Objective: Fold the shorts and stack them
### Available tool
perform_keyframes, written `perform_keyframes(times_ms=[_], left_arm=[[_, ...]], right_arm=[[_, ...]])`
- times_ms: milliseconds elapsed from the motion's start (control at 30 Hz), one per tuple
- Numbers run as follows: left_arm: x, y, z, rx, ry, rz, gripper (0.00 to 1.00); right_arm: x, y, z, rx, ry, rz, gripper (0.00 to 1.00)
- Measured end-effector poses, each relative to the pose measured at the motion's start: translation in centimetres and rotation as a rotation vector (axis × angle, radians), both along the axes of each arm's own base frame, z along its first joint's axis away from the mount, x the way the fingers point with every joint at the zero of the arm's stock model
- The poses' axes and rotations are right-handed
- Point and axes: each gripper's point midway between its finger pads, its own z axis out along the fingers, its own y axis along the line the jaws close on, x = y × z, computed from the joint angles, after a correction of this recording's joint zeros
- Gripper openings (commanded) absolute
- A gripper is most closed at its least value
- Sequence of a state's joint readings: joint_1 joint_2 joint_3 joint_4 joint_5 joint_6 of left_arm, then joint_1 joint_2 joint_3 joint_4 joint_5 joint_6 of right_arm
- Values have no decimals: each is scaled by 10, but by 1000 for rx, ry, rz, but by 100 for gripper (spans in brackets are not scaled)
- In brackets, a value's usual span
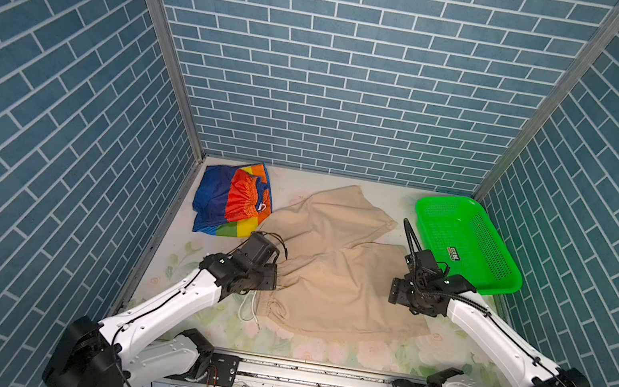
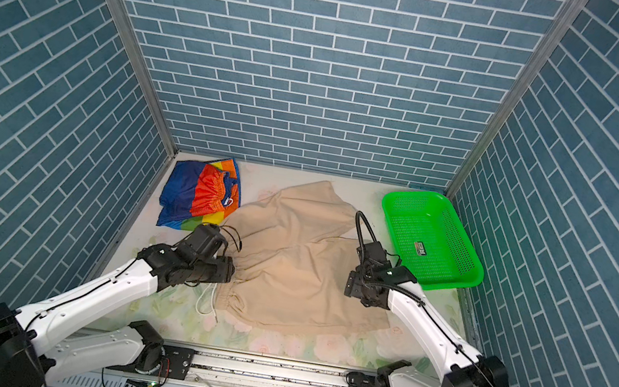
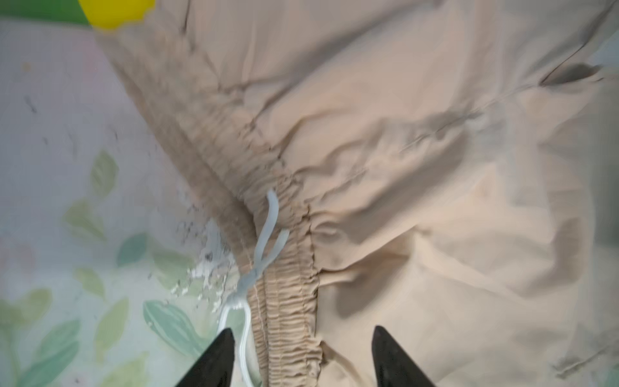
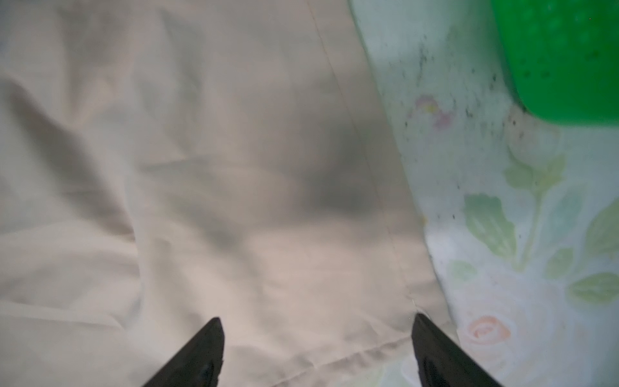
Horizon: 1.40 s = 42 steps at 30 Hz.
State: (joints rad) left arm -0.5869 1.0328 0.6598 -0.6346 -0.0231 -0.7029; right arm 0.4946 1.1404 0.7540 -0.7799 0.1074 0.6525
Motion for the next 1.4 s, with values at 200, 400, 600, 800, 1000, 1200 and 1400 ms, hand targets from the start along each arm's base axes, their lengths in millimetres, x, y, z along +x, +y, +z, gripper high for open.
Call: perform_keyframes(times_ms=[200, 400, 600, 800, 1000, 1200, 1400], left_arm=[[-19, -9, -20, -18, 74, 10, 66], [-32, -17, -38, -15, 136, -1, 64], [-46, -13, -63, 10, 205, 14, 60], [-45, -19, -70, 2, 215, 16, 56], [-39, -25, -73, -6, 204, 18, 23], [-38, -25, -74, -3, 203, 22, 0], [-39, -25, -73, -7, 202, 21, 0]], right_arm=[[-42, -14, -33, -1, 138, -75, 92], [-61, -17, -52, 12, 222, -125, 92], [-56, -19, -56, 36, 232, -172, 89], [-51, -22, -64, 63, 220, -219, 75], [-43, -19, -67, 87, 194, -246, 25], [-38, -18, -66, 106, 179, -253, 0], [-35, -27, -51, 130, 118, -291, 0]])
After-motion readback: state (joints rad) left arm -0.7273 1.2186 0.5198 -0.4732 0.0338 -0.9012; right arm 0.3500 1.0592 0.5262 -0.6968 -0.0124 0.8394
